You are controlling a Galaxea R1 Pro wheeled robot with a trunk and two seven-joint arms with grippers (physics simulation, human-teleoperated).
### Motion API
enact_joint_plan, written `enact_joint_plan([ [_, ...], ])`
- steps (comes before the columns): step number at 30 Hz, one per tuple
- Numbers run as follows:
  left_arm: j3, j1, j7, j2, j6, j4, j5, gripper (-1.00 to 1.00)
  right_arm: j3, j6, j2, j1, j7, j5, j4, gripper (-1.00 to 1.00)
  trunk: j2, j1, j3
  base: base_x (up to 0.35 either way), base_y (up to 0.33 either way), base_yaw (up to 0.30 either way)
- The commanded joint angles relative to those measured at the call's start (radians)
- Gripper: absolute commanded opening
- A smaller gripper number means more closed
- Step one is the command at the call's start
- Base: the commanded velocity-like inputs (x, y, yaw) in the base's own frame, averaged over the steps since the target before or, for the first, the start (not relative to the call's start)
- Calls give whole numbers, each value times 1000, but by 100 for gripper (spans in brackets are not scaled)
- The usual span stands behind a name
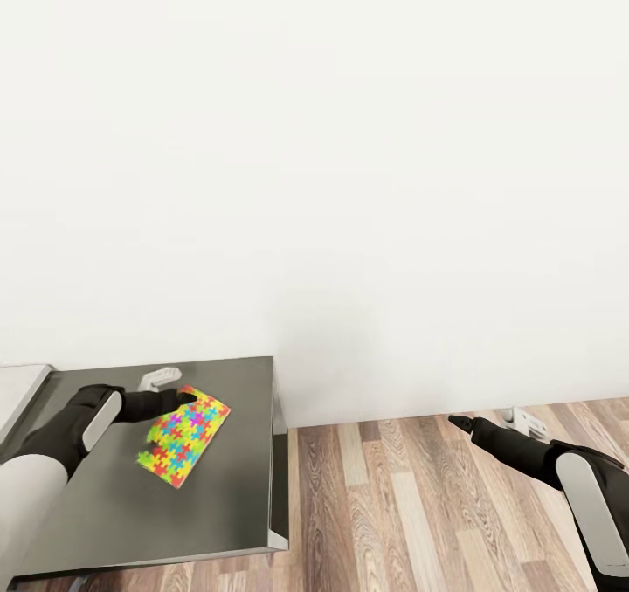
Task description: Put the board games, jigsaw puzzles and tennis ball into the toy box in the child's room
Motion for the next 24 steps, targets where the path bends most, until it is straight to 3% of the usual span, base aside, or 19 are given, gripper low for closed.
enact_joint_plan([
  [1,-11,-1,-10,1,3,-1,-4,100,0,4,0,-1,-9,-10,-1,100,-2,1,-2,0,0,0],
  [2,-31,-1,-26,1,2,-1,-18,100,0,4,0,-1,-4,-10,-1,100,-2,1,-2,0,0,0],
  [7,-63,-1,-43,0,3,-1,-36,100,0,4,-5,-1,37,-10,-1,100,-2,1,-2,0,0,0],
  [13,-65,-1,-50,-1,4,-1,-36,100,-1,4,-6,-1,42,-9,-1,100,-2,1,-2,0,0,0],
  [24,-67,-1,-139,-5,8,-1,-38,100,-2,4,-6,-1,43,-10,-1,100,-2,1,-2,0,0,0],
])
